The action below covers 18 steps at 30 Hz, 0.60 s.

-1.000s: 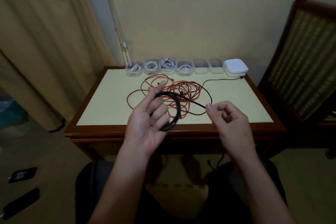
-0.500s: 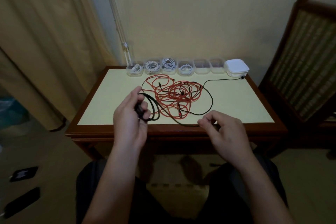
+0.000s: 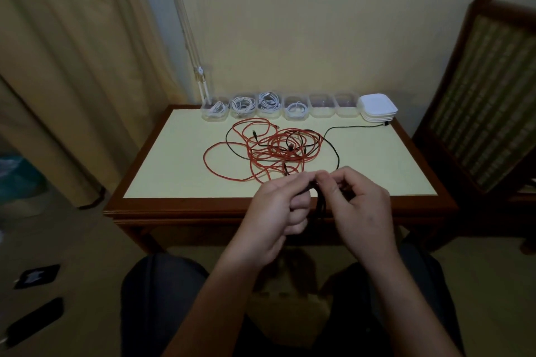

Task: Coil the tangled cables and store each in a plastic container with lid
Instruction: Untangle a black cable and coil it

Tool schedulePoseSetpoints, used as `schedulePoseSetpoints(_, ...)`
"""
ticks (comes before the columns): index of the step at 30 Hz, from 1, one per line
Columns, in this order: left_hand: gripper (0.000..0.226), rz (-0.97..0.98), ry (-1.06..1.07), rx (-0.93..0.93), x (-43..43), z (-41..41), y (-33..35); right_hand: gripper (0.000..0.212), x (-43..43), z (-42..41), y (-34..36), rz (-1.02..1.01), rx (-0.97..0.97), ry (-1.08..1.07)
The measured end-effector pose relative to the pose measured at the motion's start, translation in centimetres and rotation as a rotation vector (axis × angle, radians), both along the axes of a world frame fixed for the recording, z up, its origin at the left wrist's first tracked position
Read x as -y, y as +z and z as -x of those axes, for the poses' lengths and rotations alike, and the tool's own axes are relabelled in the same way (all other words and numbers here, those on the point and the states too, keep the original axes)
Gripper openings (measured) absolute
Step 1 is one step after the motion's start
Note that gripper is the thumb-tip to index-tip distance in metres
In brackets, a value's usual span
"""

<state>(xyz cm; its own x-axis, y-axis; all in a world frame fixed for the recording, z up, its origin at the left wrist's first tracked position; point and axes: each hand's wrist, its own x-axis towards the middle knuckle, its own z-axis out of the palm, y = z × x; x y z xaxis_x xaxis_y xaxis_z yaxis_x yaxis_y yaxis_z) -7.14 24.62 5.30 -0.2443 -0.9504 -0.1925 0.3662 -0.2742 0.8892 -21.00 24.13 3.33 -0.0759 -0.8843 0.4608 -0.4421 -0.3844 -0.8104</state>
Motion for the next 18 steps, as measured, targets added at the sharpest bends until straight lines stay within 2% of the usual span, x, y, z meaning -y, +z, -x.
schedulePoseSetpoints(4, 0.034, -0.067, -0.058, -0.268, 0.0, 0.0, 0.6, 0.025, -0.2, -0.7, 0.6, -0.065, 0.134, -0.008)
schedulePoseSetpoints(8, 0.027, -0.117, -0.075, -0.416, 0.1, -0.3, 0.9, 0.037, -0.8, -1.3, 1.2, -0.105, 0.169, 0.166)
schedulePoseSetpoints(10, 0.027, -0.095, -0.029, -0.374, 0.1, -0.1, 0.7, 0.042, -0.9, -1.5, 1.1, -0.1, 0.132, 0.165)
schedulePoseSetpoints(15, 0.034, 0.115, 0.161, 0.084, -0.4, 0.8, -0.3, 0.035, -0.6, -1.5, 0.4, -0.108, 0.088, 0.106)
schedulePoseSetpoints(18, 0.035, 0.13, 0.148, 0.024, -0.5, 1.0, -0.4, 0.031, -0.5, -1.4, 0.3, -0.11, 0.097, 0.109)
